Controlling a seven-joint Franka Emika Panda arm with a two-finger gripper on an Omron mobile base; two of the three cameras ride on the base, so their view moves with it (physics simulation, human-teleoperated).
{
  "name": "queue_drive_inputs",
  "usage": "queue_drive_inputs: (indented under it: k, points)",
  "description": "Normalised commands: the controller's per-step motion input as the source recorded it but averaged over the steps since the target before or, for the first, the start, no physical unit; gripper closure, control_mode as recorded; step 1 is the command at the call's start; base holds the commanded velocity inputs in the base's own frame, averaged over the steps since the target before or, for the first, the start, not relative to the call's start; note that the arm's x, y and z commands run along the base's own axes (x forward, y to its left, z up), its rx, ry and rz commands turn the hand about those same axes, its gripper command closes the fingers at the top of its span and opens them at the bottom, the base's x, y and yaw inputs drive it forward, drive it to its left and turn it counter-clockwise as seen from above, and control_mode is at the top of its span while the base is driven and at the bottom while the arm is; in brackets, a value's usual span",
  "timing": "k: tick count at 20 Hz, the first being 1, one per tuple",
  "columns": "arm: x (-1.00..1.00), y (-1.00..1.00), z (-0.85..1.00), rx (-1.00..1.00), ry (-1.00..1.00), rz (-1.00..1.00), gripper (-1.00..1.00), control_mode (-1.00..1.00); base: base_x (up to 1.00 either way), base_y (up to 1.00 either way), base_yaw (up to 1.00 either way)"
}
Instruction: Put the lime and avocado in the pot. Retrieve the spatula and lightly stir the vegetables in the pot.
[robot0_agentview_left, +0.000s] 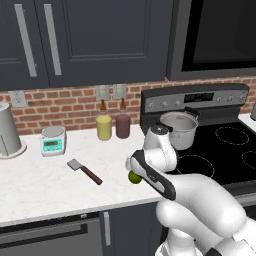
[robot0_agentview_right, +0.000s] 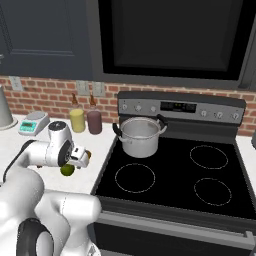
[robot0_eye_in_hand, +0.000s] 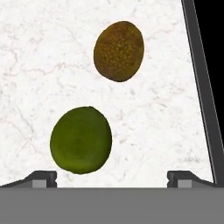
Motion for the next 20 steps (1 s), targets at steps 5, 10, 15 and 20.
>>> queue_drive_inputs:
  k: [5, 10, 15, 20]
  points:
    - [0.16, 0.00, -0.19, 0.00, 0.00, 0.01, -1.00, -1.00, 0.00, 0.00, 0.00]
    - [0.20, 0.00, -0.20, 0.00, 0.00, 0.00, -1.00, -1.00, 0.00, 0.00, 0.00]
    - [0.24, 0.00, -0.22, 0.00, 0.00, 0.00, -1.00, -1.00, 0.00, 0.00, 0.00]
    - [0.05, 0.11, -0.05, 0.00, 0.00, 0.00, -1.00, -1.00, 0.00, 0.00, 0.00]
